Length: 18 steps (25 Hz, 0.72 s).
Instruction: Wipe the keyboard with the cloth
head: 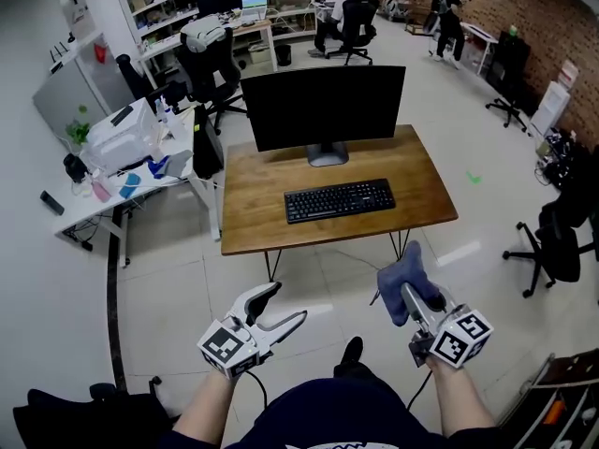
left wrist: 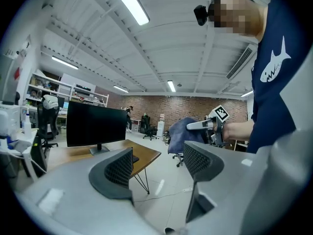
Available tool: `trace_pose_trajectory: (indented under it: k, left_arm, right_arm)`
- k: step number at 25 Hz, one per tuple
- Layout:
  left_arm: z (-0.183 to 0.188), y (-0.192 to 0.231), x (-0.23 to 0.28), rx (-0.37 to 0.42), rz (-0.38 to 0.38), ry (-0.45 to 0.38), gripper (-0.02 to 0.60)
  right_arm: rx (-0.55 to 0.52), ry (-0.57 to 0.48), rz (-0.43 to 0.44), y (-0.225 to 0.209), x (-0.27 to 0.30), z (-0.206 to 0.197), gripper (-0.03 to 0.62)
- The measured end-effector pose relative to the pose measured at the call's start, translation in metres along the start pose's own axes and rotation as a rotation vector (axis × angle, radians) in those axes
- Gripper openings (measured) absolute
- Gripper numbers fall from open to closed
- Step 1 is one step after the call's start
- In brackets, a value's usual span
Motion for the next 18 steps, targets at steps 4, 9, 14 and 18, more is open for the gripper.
trace_pose_trajectory:
  k: [4, 9, 14, 18]
  left_arm:
    - [0.015, 0.030, 0.040, -0.007, 0.041, 0.011, 0.314]
    - [0.031, 0.058, 0.082, -0.021, 0.093, 0.011, 0.314]
    - [0.028, 0.081, 0.110, -0.035, 0.126, 0.051, 0.314]
    - [0.025, 0.101, 0.129, -0.052, 0.129, 0.079, 0.314]
  right_arm:
    - [-0.024, 0.007, 0.017, -0.047, 0.029, 0.027, 0.064]
    - [-0.076, 0.059, 0.007, -0.105, 0.058, 0.048, 0.064]
    - [-0.077, 0.086, -0.032, -0.155, 0.082, 0.054, 0.064]
    - [-0.073, 0.108, -0.060, -0.182, 0.101, 0.061, 0.064]
Point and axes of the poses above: the fingertips, and each gripper's own axes: x forward along the fingers, y to its left, z out of its top, the point moved 10 cm from there along -x, backward along the fingers, and after that the axes turned 13 degrees about y, right-handed, at the moved point
